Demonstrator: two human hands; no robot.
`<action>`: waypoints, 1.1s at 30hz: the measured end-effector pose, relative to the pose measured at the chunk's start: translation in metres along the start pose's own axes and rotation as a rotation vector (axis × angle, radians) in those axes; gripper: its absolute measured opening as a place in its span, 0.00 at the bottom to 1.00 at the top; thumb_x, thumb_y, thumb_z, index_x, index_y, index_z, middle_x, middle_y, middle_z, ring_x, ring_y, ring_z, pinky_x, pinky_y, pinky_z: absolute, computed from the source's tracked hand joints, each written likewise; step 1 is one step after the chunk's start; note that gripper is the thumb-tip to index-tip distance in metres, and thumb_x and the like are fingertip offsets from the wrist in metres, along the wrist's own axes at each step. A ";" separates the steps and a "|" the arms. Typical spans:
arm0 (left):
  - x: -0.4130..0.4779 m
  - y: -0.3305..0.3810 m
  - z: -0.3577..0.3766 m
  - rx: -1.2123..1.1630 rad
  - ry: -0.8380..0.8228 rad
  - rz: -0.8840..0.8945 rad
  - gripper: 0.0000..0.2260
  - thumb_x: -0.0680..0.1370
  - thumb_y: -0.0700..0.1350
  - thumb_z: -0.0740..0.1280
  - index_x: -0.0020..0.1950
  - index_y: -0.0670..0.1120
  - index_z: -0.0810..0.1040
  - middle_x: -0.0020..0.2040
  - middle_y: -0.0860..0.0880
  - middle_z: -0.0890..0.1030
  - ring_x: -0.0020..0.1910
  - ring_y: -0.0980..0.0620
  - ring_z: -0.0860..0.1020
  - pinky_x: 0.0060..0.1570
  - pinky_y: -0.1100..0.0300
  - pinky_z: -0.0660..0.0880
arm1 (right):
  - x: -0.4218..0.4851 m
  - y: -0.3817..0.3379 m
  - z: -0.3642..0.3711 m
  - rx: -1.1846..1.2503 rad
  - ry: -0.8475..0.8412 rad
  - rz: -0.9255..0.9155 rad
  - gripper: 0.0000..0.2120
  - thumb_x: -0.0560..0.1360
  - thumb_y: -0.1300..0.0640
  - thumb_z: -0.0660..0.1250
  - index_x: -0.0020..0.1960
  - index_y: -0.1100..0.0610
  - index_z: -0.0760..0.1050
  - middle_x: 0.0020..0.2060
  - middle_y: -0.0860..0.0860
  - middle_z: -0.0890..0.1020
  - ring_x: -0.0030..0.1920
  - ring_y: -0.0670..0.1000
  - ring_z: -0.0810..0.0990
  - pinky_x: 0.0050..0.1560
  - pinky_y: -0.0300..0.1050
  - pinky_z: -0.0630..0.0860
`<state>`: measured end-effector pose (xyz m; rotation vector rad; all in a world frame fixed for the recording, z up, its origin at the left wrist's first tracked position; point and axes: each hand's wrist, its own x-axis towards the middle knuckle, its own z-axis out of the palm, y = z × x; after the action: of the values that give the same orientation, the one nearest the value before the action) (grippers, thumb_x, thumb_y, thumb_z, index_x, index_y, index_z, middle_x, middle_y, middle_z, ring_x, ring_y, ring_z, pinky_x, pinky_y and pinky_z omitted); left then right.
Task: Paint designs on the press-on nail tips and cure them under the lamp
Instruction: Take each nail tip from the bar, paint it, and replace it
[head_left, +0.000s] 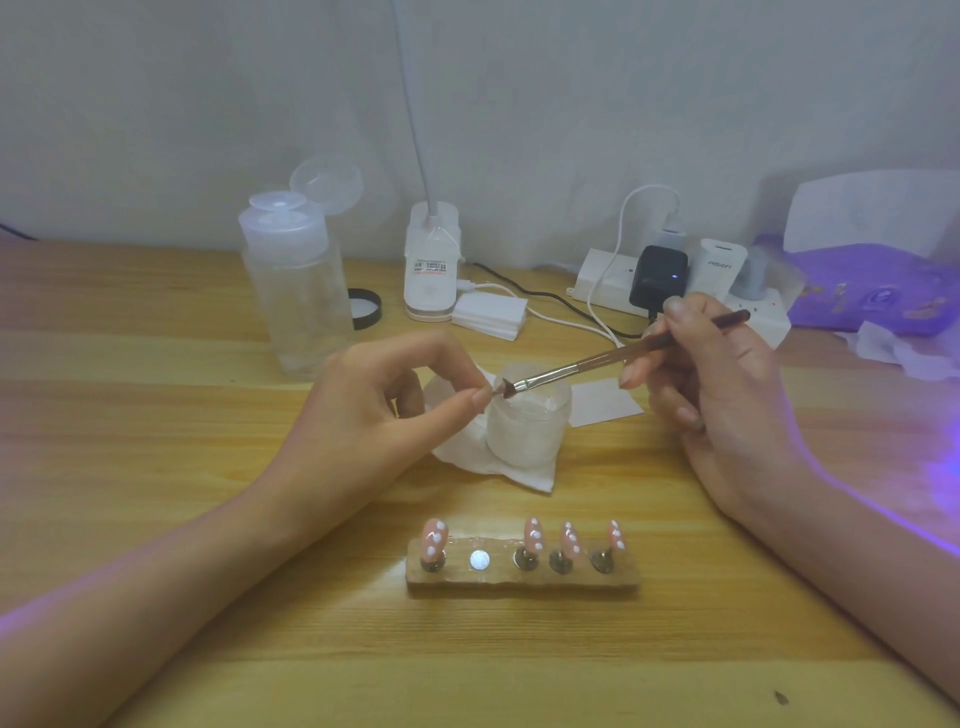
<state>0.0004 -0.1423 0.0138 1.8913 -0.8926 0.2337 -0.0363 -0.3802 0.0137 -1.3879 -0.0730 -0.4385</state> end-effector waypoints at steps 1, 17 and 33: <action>0.000 0.000 0.000 -0.002 -0.001 0.002 0.05 0.75 0.44 0.70 0.41 0.45 0.80 0.27 0.69 0.73 0.23 0.61 0.64 0.28 0.76 0.59 | 0.000 0.001 0.000 -0.007 0.004 -0.002 0.11 0.79 0.51 0.62 0.38 0.50 0.73 0.29 0.53 0.83 0.20 0.45 0.60 0.23 0.32 0.62; -0.001 -0.001 -0.002 0.024 -0.013 0.036 0.04 0.76 0.42 0.71 0.42 0.45 0.80 0.29 0.71 0.74 0.24 0.62 0.65 0.29 0.77 0.61 | 0.000 -0.010 -0.004 -0.002 0.081 -0.062 0.16 0.83 0.58 0.59 0.36 0.51 0.73 0.24 0.53 0.77 0.19 0.45 0.59 0.21 0.32 0.58; -0.003 -0.002 -0.002 0.021 -0.007 0.025 0.05 0.76 0.41 0.72 0.41 0.47 0.80 0.29 0.71 0.73 0.24 0.63 0.66 0.30 0.78 0.62 | 0.001 -0.023 -0.013 -0.120 -0.103 -0.341 0.09 0.71 0.64 0.53 0.41 0.53 0.69 0.30 0.51 0.77 0.26 0.53 0.71 0.25 0.36 0.60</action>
<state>0.0003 -0.1388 0.0122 1.9018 -0.9227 0.2522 -0.0454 -0.3953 0.0327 -1.5209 -0.3768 -0.6625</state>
